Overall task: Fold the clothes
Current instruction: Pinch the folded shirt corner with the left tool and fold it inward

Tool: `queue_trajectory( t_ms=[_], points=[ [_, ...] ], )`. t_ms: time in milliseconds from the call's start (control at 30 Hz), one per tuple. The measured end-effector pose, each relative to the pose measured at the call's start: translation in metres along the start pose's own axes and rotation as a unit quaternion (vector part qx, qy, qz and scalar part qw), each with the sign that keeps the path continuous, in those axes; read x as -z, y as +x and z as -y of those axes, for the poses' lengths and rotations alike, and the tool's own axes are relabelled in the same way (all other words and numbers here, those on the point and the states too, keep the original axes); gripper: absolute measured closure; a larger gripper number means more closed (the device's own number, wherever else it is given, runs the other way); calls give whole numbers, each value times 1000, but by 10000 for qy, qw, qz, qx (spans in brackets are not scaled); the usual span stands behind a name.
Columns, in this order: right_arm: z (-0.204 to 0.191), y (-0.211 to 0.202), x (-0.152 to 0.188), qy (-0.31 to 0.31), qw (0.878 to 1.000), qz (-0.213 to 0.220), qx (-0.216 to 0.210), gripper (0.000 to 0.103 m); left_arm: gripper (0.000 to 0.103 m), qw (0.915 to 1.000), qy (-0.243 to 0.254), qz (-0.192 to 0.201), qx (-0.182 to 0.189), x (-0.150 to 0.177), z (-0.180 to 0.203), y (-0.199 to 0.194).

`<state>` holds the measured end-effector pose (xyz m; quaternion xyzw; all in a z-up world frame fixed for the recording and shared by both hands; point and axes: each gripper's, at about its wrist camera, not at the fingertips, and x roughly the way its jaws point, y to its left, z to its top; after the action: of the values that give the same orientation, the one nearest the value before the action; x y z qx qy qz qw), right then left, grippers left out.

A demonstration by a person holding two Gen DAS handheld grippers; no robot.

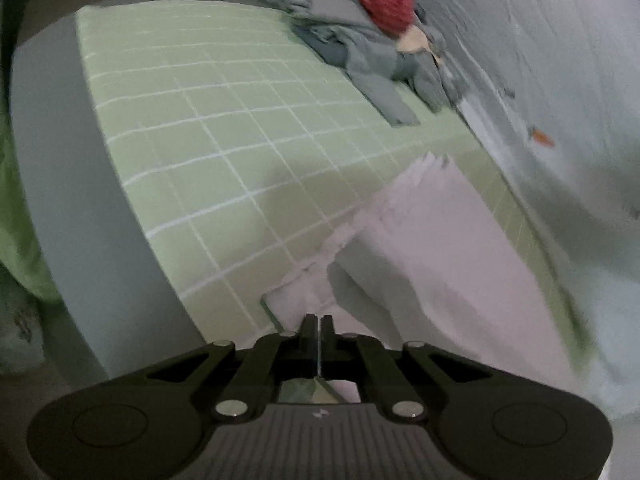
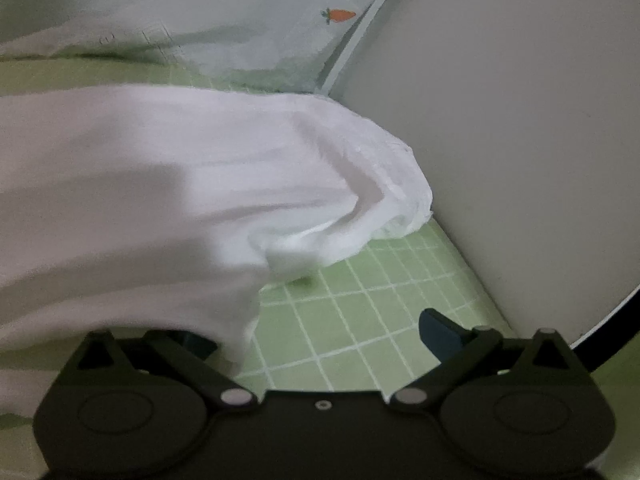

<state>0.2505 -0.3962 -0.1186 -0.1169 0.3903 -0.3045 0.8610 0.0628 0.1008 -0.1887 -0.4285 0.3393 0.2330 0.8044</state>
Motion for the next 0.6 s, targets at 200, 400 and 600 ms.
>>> queue_trajectory(
  t_ms=[200,400,600],
  points=[
    [14,-38,-13,87,9985,307,-435,0,54,9999,-83,68,127,-3,15,-9],
    [5,-55,-27,284,9937,629,-882,0,48,9975,-383,42,591,-12,35,4],
    [-13,-56,-28,238,9928,573,-1026,0,102,9967,-606,8,545,-18,36,20]
  ],
)
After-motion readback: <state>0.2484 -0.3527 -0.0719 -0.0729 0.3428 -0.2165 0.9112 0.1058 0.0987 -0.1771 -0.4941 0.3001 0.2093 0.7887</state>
